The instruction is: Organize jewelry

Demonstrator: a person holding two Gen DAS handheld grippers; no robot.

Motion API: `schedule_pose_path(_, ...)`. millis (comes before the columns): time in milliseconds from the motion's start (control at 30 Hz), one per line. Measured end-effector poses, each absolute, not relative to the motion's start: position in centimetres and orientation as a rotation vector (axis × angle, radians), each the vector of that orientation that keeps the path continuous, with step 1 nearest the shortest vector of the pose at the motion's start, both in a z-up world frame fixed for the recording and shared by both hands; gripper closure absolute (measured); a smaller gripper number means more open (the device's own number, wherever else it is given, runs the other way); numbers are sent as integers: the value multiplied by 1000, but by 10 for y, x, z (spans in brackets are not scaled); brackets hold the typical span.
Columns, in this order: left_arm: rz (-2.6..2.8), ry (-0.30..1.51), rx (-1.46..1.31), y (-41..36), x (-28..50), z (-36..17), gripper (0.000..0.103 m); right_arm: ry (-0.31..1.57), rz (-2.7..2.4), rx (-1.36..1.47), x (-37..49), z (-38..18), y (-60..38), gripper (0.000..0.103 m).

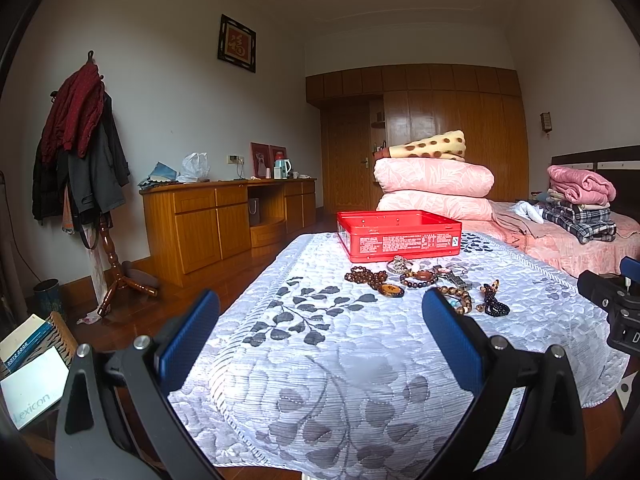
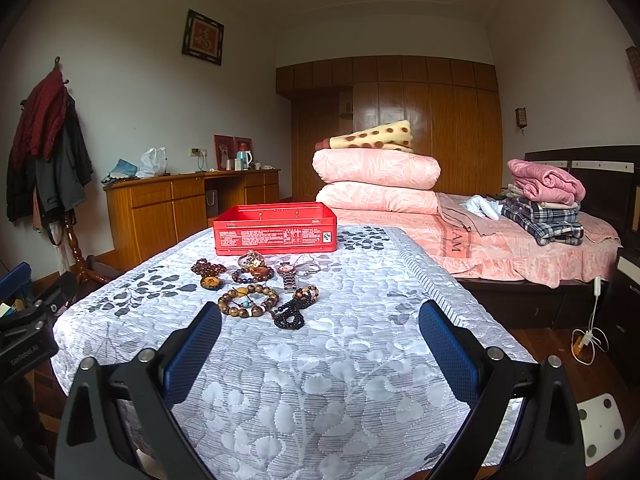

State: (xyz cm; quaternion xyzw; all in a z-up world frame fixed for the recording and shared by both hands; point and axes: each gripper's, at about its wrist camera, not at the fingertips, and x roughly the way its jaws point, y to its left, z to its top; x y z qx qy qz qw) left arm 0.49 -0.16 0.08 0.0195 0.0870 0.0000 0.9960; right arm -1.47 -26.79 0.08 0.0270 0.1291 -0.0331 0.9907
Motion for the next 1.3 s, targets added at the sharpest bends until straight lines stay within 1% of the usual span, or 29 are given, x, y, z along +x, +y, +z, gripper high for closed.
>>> schedule_pose_path(867, 3, 182, 34, 5, 4, 2, 5, 265, -64, 56, -12, 0, -268, 6)
schedule_pose_path(1300, -6, 221, 14, 3, 32, -7, 5, 306, -47, 65, 16, -13, -268, 6)
